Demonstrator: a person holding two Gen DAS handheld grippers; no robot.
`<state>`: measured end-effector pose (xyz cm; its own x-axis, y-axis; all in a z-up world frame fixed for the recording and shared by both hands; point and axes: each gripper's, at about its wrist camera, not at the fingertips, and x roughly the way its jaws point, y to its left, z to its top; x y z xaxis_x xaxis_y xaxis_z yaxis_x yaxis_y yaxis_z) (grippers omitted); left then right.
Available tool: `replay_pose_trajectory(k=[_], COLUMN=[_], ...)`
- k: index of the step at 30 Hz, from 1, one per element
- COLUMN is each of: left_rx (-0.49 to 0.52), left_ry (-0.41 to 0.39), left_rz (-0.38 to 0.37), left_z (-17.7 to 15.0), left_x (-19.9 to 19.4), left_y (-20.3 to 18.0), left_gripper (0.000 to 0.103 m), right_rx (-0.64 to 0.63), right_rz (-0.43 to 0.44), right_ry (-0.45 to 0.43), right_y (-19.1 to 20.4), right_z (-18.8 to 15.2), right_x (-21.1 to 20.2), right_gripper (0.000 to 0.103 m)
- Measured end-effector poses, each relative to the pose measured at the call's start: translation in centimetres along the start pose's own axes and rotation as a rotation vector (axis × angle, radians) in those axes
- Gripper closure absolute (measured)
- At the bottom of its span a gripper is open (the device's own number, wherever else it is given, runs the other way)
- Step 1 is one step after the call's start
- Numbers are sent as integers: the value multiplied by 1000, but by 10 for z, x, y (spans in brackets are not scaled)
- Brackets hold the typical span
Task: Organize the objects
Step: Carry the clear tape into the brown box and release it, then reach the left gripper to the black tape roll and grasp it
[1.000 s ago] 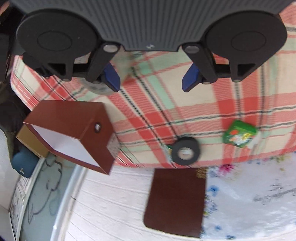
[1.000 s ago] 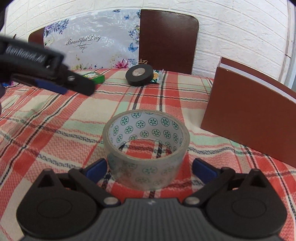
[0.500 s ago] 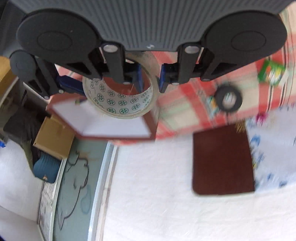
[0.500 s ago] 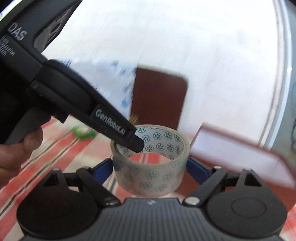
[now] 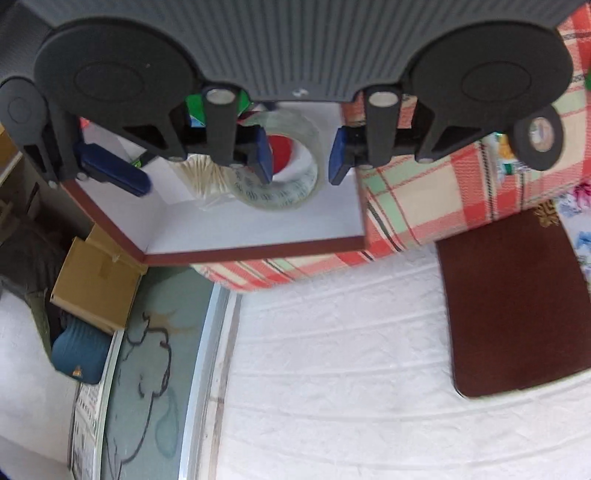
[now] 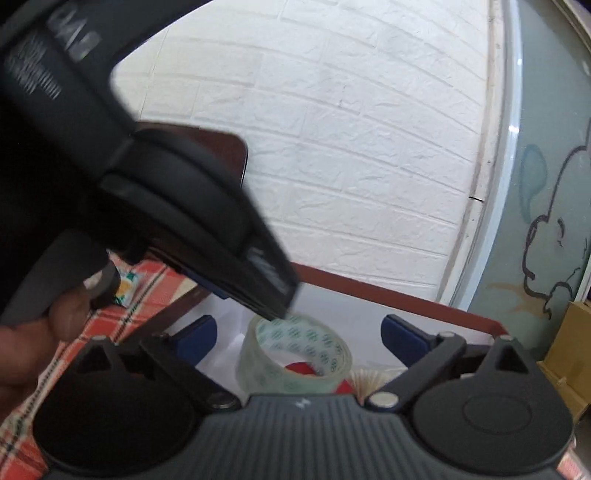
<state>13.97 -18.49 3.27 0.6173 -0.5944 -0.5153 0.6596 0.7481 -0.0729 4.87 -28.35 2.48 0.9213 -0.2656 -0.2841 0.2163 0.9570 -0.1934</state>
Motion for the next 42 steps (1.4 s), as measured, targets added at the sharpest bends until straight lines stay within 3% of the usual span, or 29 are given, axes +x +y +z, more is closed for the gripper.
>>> replay_pose_trajectory(k=[4, 8, 13, 17, 20, 23, 25, 28, 29, 30, 34, 40, 42], left_rx=[-48, -124, -253, -297, -250, -145, -167, -230, -230, -227, -229, -198, -178], left_ry=[-83, -34, 91, 139, 31, 8, -3, -20, -21, -21, -21, 4, 36], left_rz=[11, 161, 366, 498, 498, 533, 514, 476, 475, 477, 474, 487, 503], left_z=[-17, -48, -102, -140, -159, -161, -163, -164, -164, -163, -164, -162, -158], left_x=[-52, -74, -81, -77, -82, -74, -78, -82, -82, -81, -80, -78, -78], left_y=[30, 85, 162, 205, 203, 187, 192, 203, 203, 203, 203, 197, 191], left_gripper=[66, 62, 62, 62, 57, 50, 50, 48, 48, 48, 47, 45, 45], right_rx=[99, 99, 45, -23, -23, -85, -171, -344, -397, -419, -305, -148, -126], right_rz=[-4, 128, 367, 442, 414, 328, 312, 272, 250, 229, 283, 435, 425], right_ry=[-117, -152, -50, 43, 116, 129, 149, 127, 134, 123, 177, 337, 340], right_y=[0, 23, 88, 142, 164, 183, 201, 238, 247, 250, 229, 166, 145], right_z=[-11, -13, -1, 2, 10, 14, 19, 14, 10, 8, 9, -29, -44], right_x=[-47, -74, -56, -15, 31, 73, 103, 135, 142, 144, 119, 18, -19], right_gripper=[6, 15, 21, 21, 19, 11, 5, 10, 19, 22, 22, 22, 22])
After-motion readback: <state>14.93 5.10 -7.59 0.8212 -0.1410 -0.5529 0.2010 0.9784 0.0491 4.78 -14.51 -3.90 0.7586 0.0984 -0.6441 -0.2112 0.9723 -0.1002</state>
